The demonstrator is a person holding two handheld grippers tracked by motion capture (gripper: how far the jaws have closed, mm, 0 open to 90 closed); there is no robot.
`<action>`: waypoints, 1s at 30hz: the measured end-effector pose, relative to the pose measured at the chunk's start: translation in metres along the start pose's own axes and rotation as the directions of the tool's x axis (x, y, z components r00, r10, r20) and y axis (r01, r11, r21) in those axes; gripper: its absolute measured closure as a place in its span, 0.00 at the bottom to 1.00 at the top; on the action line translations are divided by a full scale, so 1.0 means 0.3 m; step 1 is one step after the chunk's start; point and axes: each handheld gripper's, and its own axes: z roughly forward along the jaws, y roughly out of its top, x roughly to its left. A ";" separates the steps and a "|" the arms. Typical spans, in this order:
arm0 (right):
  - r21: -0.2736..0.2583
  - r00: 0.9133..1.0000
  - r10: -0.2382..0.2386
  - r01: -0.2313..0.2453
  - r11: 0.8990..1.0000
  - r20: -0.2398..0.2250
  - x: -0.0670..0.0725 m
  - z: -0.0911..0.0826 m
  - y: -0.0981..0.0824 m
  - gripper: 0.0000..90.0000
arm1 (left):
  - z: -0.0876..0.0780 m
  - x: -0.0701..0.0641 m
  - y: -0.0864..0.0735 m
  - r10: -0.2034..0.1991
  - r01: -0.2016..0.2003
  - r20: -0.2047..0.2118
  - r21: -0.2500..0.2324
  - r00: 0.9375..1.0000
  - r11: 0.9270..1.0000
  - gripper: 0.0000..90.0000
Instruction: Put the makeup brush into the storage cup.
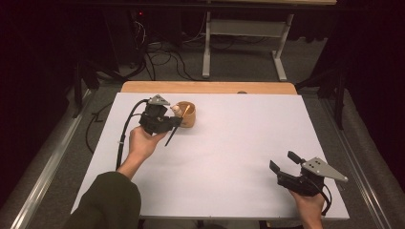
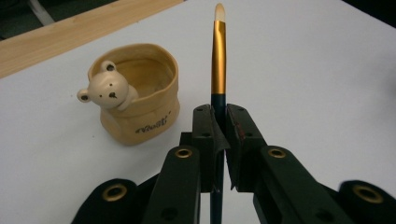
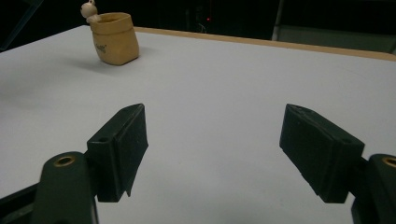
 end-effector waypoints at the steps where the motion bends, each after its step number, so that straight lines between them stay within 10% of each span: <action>1: 0.003 1.000 -0.001 0.001 1.000 0.001 0.000 0.001 -0.001 0.28 | 0.001 0.002 0.004 -0.002 0.002 0.001 -0.005 1.000 1.000 0.92; 30: -0.012 1.000 0.018 -0.018 1.000 -0.007 -0.007 -0.006 -0.001 0.28 | 0.074 0.031 0.105 -0.028 0.023 -0.048 -0.102 0.998 0.995 0.92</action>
